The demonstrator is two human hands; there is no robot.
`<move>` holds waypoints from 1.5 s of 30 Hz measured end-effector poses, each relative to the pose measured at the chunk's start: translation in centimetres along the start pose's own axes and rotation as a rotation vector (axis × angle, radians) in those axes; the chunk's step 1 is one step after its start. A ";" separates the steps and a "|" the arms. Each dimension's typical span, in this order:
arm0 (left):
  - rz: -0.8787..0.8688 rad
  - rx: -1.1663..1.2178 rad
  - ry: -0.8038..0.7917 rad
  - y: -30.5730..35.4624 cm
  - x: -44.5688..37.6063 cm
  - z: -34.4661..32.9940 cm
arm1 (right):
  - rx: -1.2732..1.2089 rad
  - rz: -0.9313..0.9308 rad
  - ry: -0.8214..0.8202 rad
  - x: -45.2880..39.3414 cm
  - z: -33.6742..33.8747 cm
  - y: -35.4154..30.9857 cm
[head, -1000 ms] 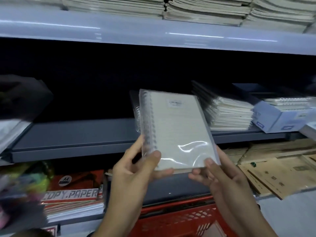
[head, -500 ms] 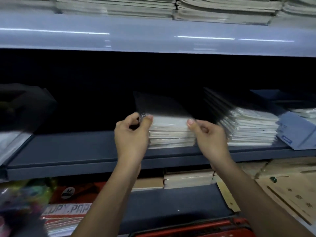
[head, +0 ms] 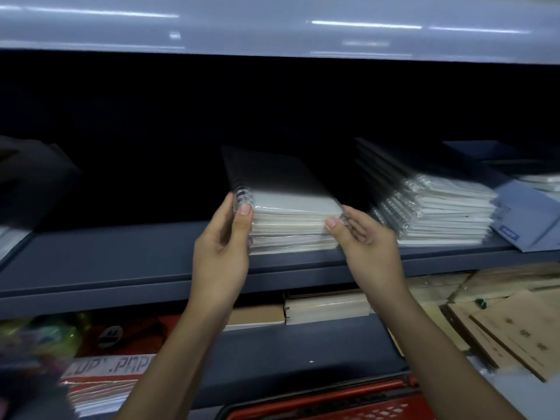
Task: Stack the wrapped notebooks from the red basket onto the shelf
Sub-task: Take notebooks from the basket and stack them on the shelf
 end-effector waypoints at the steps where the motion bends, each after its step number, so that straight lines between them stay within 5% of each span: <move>1: -0.005 0.006 0.006 0.0 -0.1 0.0 | -0.006 0.003 0.012 0.1 0.0 0.0; 13: -0.005 0.041 -0.066 0.4 1.4 -2.3 | 0.120 0.029 0.033 1.6 3.8 -1.4; 22: -0.156 0.138 0.108 -3.8 9.6 1.9 | 0.365 0.019 0.098 13.1 14.3 3.1; 27: 0.175 -0.119 -0.253 -13.9 15.6 -2.6 | 0.810 -0.305 -0.258 20.6 17.2 15.3; 31: 0.472 -0.240 -0.466 -19.8 19.1 -4.7 | 0.929 -0.576 -0.547 25.8 16.8 22.8; 37: 0.623 -0.303 -0.536 -22.6 20.3 -5.3 | 0.920 -0.829 -0.659 30.6 17.3 27.9; 45: 0.570 -0.412 -0.635 -22.9 20.3 -5.6 | 0.904 -0.808 -0.652 29.1 17.9 27.0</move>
Point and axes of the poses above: each hand's wrist, its own x-axis away from the middle knuckle, its own z-axis out of the back of the hand, y = z × x, the point moved 7 cm from there along -x, towards the middle knuckle, and after that the axes turned 8 degrees about z, right-handed, at the moved point
